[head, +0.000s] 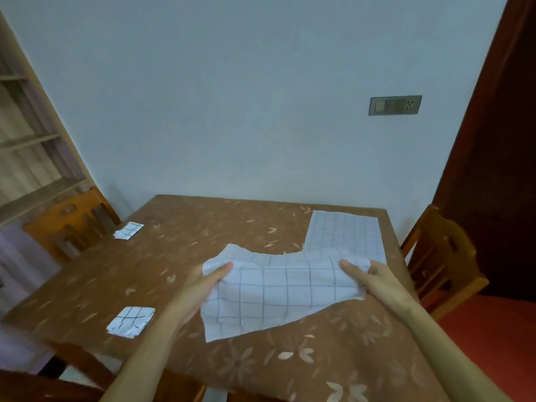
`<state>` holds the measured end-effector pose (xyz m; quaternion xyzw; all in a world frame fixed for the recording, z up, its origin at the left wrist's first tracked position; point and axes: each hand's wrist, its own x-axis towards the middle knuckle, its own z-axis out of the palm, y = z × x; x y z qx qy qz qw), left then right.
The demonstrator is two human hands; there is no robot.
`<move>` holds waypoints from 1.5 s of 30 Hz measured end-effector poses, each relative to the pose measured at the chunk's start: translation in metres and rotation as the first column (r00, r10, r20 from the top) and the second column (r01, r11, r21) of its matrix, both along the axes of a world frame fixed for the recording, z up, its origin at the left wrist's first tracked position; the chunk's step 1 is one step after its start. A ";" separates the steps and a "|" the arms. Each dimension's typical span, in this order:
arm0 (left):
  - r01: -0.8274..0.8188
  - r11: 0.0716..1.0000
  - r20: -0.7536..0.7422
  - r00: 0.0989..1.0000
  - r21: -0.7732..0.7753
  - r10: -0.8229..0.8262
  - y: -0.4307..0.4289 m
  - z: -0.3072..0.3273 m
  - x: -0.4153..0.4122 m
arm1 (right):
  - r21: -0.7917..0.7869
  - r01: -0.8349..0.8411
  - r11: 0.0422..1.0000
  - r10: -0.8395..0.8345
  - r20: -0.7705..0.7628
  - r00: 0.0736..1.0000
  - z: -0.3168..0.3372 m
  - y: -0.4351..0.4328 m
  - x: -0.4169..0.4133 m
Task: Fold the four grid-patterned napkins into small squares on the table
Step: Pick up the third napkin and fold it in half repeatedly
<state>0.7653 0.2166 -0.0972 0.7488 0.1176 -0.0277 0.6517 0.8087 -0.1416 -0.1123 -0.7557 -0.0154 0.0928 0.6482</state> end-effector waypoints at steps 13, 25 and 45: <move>0.046 0.988 0.128 0.991 -0.147 -0.027 0.050 0.027 0.014 | 0.031 -0.049 0.998 0.040 0.253 0.967 0.034 0.029 0.007; 0.038 0.999 0.176 0.984 0.003 -0.038 0.096 0.040 0.027 | -0.555 0.087 0.827 0.384 0.671 0.634 0.061 0.016 0.020; -0.091 0.995 0.201 0.976 0.038 0.082 0.087 0.049 0.009 | -0.572 0.153 0.806 0.194 0.498 0.845 0.066 0.027 0.024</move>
